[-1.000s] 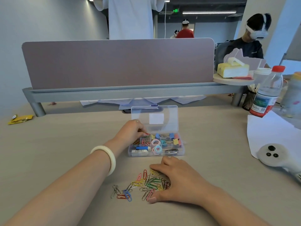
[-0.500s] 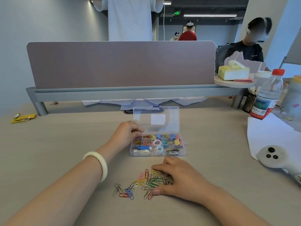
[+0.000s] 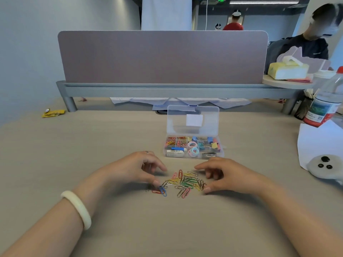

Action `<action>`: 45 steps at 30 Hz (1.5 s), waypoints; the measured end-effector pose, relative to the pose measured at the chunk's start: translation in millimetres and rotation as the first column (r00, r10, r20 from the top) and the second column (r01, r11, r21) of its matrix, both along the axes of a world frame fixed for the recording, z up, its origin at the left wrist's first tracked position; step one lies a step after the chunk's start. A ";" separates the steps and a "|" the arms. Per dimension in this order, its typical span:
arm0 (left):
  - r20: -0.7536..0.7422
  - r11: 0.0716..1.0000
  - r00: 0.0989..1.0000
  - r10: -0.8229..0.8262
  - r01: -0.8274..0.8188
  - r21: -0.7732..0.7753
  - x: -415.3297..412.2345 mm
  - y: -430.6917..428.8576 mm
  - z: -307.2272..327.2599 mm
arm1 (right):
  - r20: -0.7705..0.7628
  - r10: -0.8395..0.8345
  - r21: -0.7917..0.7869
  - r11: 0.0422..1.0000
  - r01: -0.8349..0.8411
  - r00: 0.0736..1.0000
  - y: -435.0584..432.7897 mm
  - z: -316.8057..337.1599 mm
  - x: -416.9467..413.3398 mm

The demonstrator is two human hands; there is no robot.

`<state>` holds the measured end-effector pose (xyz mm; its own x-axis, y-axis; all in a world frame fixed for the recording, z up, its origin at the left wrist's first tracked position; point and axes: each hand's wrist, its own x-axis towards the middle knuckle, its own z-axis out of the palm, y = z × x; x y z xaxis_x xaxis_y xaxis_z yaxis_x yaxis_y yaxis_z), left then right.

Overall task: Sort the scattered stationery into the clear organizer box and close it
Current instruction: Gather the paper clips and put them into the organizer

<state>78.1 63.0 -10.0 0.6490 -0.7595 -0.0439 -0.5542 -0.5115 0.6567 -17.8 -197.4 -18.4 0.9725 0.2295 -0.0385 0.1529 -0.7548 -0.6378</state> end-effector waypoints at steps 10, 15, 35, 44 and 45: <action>0.037 0.988 0.994 0.102 -0.097 -0.122 -15.4 -18.6 -21.3 | 0.119 -0.006 0.016 1.000 0.004 0.993 18.6 -10.0 2.7; 0.093 0.987 0.992 0.087 -0.073 -0.142 -18.2 -18.6 -23.1 | 0.085 -0.023 -0.010 1.000 0.024 0.996 16.8 -7.9 0.8; 0.366 0.996 0.931 0.011 0.024 -0.091 -32.1 -33.6 -26.3 | 0.330 0.078 -0.315 0.949 0.032 0.941 43.8 -11.6 1.7; 0.447 0.998 0.894 0.032 -0.007 -0.058 -34.3 -38.2 -26.8 | 0.312 -0.015 -0.233 0.968 0.092 0.950 36.5 -11.5 -2.0; 0.444 0.998 0.895 0.039 -0.011 -0.066 -34.0 -38.0 -27.1 | 0.303 -0.022 -0.213 0.973 0.090 0.953 34.6 -11.7 -2.1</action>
